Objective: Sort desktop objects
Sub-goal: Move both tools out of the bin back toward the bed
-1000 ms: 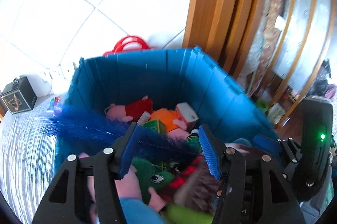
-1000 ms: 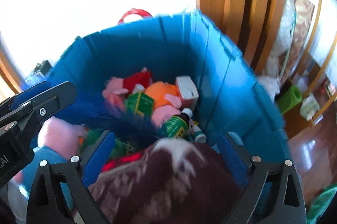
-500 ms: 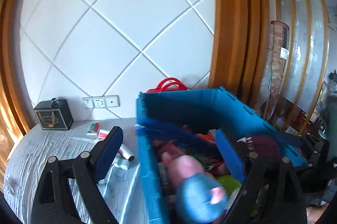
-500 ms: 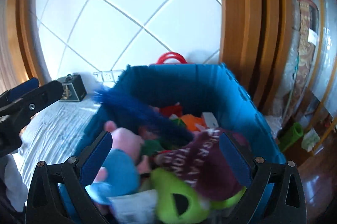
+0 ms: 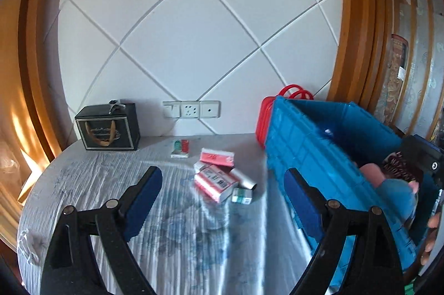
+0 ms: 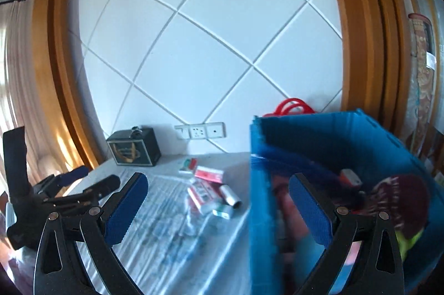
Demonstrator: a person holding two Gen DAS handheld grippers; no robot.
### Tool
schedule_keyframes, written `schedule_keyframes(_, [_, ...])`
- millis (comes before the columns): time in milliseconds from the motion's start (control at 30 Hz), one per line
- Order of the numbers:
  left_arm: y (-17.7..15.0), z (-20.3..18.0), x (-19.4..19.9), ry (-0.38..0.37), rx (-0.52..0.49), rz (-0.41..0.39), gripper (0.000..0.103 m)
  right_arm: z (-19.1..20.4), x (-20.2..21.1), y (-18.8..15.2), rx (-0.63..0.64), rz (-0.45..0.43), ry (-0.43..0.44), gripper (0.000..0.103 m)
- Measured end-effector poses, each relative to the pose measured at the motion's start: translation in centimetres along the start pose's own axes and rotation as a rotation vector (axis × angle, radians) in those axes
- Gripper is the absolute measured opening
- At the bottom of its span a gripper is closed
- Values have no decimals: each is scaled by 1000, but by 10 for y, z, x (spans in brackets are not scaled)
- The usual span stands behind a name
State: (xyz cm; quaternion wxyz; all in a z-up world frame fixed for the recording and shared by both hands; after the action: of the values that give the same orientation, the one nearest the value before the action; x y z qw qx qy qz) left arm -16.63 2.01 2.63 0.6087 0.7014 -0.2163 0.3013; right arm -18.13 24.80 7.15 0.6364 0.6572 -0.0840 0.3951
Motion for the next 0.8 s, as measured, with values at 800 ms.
schedule_keyframes(800, [-40,130,-243,2,10,351,90,34,-288,-93,-187,383,-152,103])
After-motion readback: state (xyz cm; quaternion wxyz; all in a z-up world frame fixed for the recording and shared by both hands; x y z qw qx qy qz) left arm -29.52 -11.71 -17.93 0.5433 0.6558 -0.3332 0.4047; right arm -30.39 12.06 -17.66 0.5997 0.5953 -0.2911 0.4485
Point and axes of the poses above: each gripper's, at about its wrist camera, not at the fingertips, and x roughly against the way its jaws point, z to its left, y to its top, the point moved 5 cm from there along -x, roughly the way its jaws point, and after that the axes turned 14 degrees about z, right-handed, at the moved point
